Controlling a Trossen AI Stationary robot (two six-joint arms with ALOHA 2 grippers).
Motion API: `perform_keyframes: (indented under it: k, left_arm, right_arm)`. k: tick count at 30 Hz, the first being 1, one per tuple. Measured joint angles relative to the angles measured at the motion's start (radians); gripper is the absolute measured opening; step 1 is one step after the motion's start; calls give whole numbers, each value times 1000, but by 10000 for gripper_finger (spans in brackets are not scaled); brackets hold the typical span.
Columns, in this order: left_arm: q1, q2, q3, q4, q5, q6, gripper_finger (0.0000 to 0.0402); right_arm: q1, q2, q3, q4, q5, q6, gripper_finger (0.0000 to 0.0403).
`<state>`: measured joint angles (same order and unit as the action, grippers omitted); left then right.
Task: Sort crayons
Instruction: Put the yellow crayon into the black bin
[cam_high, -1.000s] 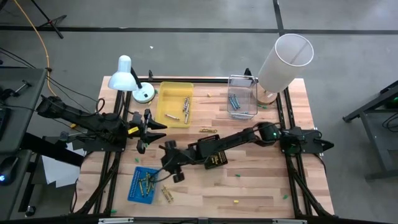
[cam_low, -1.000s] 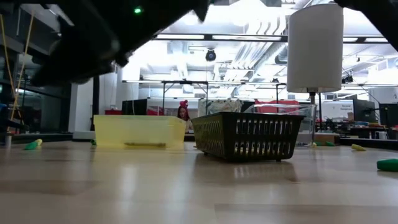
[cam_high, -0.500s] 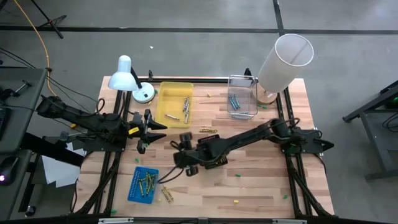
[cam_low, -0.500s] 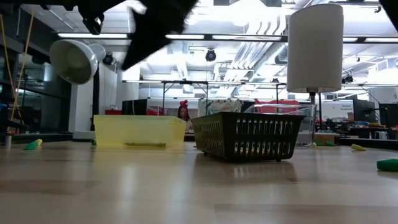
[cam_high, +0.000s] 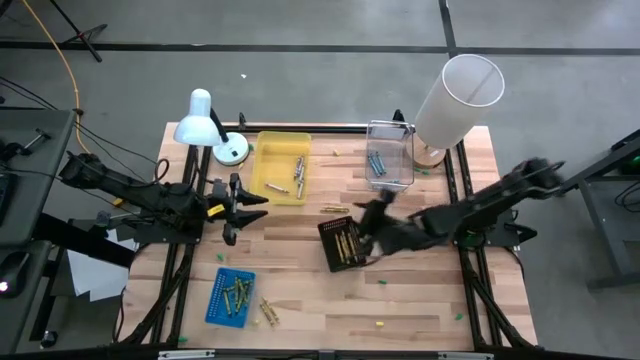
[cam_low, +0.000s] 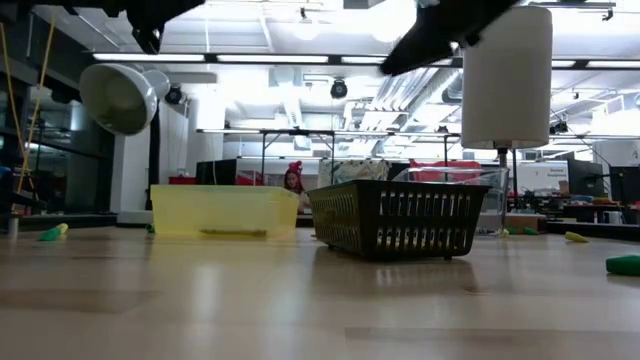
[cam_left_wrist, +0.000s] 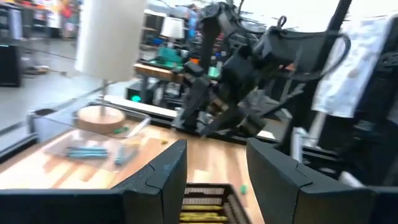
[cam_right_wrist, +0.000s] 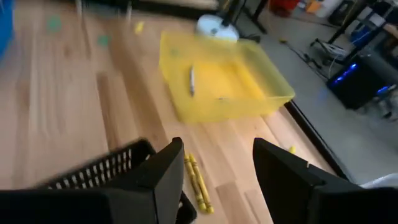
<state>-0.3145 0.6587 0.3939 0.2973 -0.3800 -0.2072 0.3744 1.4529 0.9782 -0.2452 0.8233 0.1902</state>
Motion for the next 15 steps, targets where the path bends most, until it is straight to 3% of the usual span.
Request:
perform_keyframes:
  k: [4, 9, 15]
  left_arm:
    - [0, 26, 0, 8, -69, 9, 154]
    - [3, 88, 0, 44, -104, 22, 154]
    - [9, 163, 0, 67, -100, 88, 154]
  right_arm:
    - [0, -186, -191, 244, -5, 26, 185]
    - [-29, -303, -324, 518, -83, -87, 185]
    - [-54, -322, -337, 566, -157, -119, 185]
